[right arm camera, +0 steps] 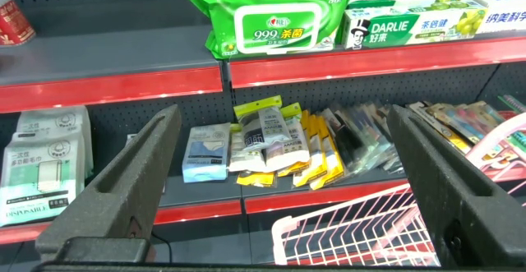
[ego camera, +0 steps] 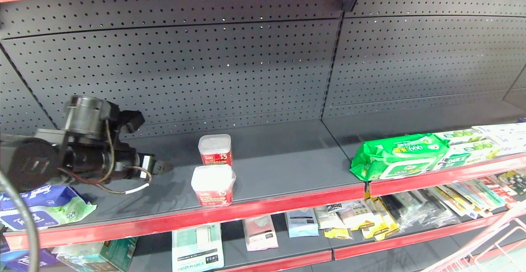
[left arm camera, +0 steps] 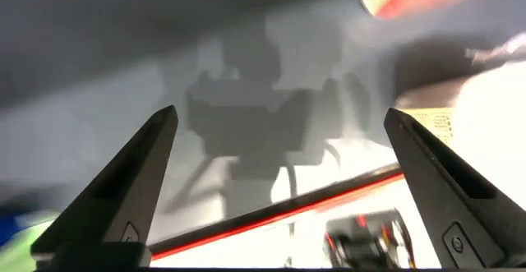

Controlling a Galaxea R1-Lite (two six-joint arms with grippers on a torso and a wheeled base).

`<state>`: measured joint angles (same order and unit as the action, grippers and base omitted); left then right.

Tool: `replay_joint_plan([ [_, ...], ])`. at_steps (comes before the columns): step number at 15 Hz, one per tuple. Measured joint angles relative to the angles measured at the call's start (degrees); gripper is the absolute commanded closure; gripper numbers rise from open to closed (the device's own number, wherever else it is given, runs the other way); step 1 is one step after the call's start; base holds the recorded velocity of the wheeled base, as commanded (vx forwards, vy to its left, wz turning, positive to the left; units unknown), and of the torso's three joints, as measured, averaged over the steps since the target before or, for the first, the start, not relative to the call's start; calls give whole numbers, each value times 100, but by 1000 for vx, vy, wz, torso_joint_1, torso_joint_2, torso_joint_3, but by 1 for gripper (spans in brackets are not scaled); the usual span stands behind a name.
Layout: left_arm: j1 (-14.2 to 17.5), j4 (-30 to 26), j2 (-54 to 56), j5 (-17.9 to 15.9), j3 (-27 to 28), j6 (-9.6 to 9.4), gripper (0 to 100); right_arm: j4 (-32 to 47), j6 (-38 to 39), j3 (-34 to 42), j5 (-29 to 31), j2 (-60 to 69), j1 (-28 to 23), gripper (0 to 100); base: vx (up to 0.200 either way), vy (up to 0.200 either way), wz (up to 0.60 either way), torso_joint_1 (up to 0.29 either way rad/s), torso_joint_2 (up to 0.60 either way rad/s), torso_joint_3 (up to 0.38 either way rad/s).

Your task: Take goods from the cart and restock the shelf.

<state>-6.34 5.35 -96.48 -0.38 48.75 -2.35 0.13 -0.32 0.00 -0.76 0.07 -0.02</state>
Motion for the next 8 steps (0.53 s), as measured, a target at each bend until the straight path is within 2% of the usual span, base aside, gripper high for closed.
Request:
replay_joint_plan([
  [3,541,-5,1368,-28,-280,-322,0,-2,-1,0,-2,0,-2,0,0,0,0,0,0,0],
  [5,890,-126,2528,-55,-556,-418,0,-2,0,0,-2,0,-2,0,0,0,0,0,0,0],
  [6,1039,-311,3160,-73,-672,-449,0,-2,-1,0,0,0,0,0,0,0,0,0,0,0],
  [8,1257,-1085,4543,-126,-846,-492,0,-2,0,0,0,0,0,0,0,0,0,0,0,0],
])
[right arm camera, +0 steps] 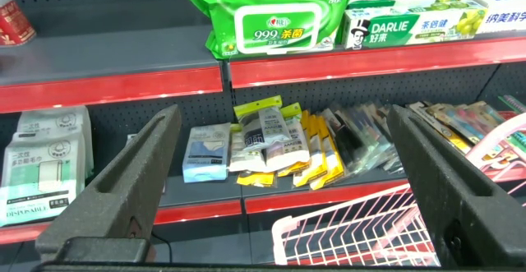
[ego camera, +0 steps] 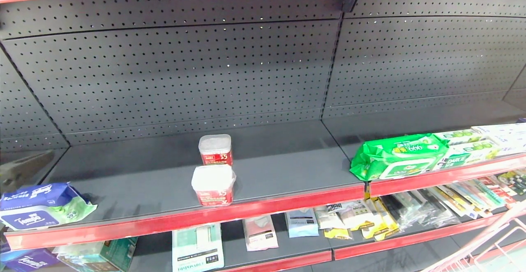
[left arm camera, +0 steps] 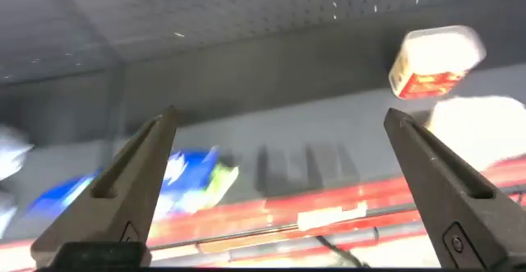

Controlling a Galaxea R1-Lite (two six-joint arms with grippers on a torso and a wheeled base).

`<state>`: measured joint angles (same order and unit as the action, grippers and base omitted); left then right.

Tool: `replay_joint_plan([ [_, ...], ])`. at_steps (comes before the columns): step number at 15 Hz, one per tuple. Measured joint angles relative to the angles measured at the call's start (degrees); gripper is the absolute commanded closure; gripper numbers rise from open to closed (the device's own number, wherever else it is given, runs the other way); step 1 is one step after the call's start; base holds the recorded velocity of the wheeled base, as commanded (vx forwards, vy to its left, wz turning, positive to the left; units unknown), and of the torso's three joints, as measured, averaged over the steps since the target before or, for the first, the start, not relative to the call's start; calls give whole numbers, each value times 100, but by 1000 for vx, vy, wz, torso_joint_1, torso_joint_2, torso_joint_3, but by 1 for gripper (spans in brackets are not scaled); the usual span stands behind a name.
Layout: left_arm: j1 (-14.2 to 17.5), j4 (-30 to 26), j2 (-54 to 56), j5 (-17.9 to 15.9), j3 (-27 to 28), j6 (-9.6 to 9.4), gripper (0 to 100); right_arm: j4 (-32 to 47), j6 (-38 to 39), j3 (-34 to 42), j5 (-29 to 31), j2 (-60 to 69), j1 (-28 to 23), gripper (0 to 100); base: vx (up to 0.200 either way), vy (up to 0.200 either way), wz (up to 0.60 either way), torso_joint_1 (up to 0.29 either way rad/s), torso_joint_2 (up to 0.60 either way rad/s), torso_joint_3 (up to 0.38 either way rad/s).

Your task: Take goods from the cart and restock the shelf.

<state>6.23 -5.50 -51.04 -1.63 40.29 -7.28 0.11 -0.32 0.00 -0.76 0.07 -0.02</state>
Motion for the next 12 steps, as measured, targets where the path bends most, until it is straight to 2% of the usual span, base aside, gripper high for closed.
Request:
replay_joint_plan([
  [3,189,-1128,2097,-228,-356,41,0,0,-1,0,0,0,0,0,0,0,0,0,0,0],
  [6,278,-1579,3845,-394,-1334,127,0,0,0,0,0,0,0,0,0,0,0,0,0,0],
  [8,333,-1593,4557,-433,-2183,222,0,2,-9,0,0,0,0,0,0,0,0,0,0,0],
  [9,355,-1404,4758,-438,-2541,271,0,0,-15,0,-6,0,0,0,0,0,0,0,0,0],
  [11,374,-892,4970,-449,-3016,345,0,2,-39,0,-24,0,0,0,0,0,0,0,0,0],
  [12,383,-856,5027,-457,-3134,408,0,5,-48,0,-26,0,0,0,0,0,600,7,7,-2],
])
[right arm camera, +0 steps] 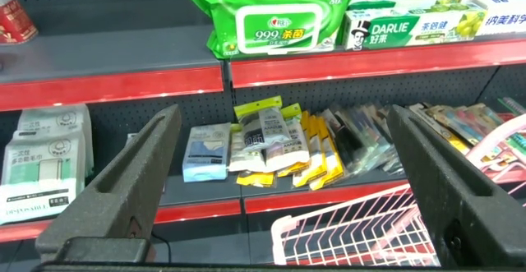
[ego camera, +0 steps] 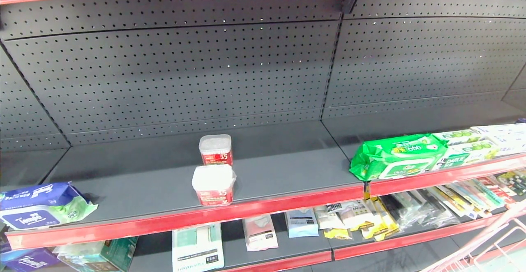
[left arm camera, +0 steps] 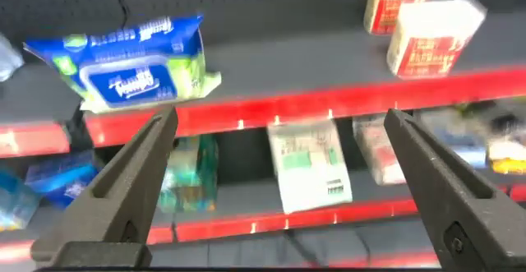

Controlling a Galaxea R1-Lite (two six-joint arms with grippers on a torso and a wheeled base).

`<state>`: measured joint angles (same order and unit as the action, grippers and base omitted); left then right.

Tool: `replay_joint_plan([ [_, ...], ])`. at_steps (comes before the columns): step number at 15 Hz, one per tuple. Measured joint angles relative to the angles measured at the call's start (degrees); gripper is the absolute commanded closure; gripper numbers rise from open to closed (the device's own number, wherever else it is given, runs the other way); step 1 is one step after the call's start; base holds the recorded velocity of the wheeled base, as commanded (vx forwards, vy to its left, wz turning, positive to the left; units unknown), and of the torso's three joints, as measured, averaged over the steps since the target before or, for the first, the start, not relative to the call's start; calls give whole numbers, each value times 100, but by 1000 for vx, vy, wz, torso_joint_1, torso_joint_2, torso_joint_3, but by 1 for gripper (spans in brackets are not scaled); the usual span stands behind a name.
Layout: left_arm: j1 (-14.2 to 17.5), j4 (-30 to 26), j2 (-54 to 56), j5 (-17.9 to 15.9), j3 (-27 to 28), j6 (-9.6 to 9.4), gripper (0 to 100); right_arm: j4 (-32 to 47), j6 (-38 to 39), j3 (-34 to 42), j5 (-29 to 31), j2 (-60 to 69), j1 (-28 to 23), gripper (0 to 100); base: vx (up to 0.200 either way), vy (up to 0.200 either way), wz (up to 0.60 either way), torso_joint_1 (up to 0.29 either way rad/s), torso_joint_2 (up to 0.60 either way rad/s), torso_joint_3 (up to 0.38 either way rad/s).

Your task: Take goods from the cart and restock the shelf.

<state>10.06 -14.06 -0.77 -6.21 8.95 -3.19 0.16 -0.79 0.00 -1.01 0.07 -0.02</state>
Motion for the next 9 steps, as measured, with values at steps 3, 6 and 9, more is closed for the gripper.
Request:
replay_joint_plan([
  [3,5,27,72,-2,-96,82,0,2,1,-2,0,0,2,0,0,0,600,3,-1,2],
  [6,5,29,90,0,-110,82,0,2,9,0,-2,0,2,0,0,0,0,0,0,0],
  [9,9,29,95,-4,-115,74,0,2,4,0,0,0,2,0,0,0,0,0,0,0],
])
